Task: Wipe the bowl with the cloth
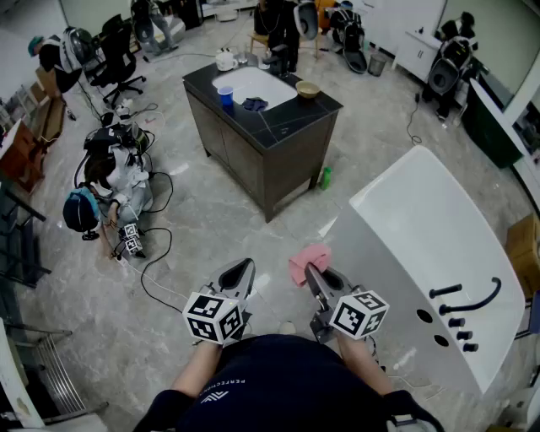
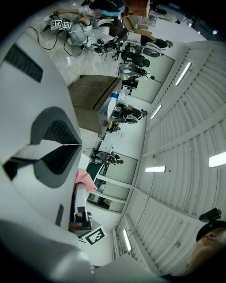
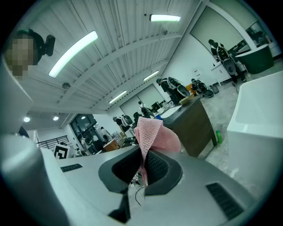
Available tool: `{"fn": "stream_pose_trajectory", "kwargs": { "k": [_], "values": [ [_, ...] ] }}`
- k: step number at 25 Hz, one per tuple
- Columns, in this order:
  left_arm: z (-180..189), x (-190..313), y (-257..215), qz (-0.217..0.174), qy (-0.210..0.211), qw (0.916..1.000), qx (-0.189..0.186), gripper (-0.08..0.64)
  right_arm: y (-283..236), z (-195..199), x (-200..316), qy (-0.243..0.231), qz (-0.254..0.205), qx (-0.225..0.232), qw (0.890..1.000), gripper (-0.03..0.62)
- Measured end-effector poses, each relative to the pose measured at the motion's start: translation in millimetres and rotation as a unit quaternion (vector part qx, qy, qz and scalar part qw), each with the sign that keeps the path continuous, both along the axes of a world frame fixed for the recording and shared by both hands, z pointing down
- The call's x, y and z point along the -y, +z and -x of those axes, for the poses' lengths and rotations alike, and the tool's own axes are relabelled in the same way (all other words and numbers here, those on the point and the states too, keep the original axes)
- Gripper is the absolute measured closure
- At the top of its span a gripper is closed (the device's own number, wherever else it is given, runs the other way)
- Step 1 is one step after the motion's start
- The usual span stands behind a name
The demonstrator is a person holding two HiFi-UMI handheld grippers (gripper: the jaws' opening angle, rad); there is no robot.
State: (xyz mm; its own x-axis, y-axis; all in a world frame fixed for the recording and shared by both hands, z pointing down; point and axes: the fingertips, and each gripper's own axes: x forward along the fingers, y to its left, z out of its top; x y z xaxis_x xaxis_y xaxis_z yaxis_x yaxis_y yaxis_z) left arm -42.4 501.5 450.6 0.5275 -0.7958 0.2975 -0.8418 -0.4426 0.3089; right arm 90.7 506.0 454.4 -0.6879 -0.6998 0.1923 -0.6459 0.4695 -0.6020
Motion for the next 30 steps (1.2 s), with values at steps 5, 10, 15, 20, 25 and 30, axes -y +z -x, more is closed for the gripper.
{"fn": "stream_pose_trajectory", "kwargs": {
  "k": [5, 10, 15, 20, 25, 30],
  "values": [
    [-31.7, 8.3, 5.0, -0.002, 0.009, 0.9999, 0.008, 0.549, 7.3, -21.2, 7.6, -0.008, 0.001, 0.002, 1.0, 0.551],
    [-53.8, 14.8, 15.0, 0.005, 0.009, 0.9999, 0.009, 0.549, 17.2, -37.8, 16.8, -0.012, 0.012, 0.008, 1.0, 0.551],
    [-59.5, 25.9, 13.5, 0.01, 0.009, 0.9999, 0.01, 0.549, 13.2, -48.0, 31.9, -0.001, 0.016, 0.039, 0.999, 0.55],
    [-63.7, 33.1, 11.1, 0.001, 0.023, 0.9993, 0.028, 0.549, 18.9, -41.8, 39.5, -0.006, 0.024, 0.045, 0.999, 0.549],
    [-64.1, 52.6, 17.3, 0.005, 0.034, 0.999, 0.028, 0.549, 23.7, -34.5, 57.5, -0.015, 0.027, 0.028, 0.999, 0.549],
    [-48.3, 86.4, 17.7, 0.01, 0.031, 0.9994, 0.015, 0.549, 22.5, -19.7, 90.4, -0.016, 0.029, 0.017, 0.999, 0.549]
  ]
}}
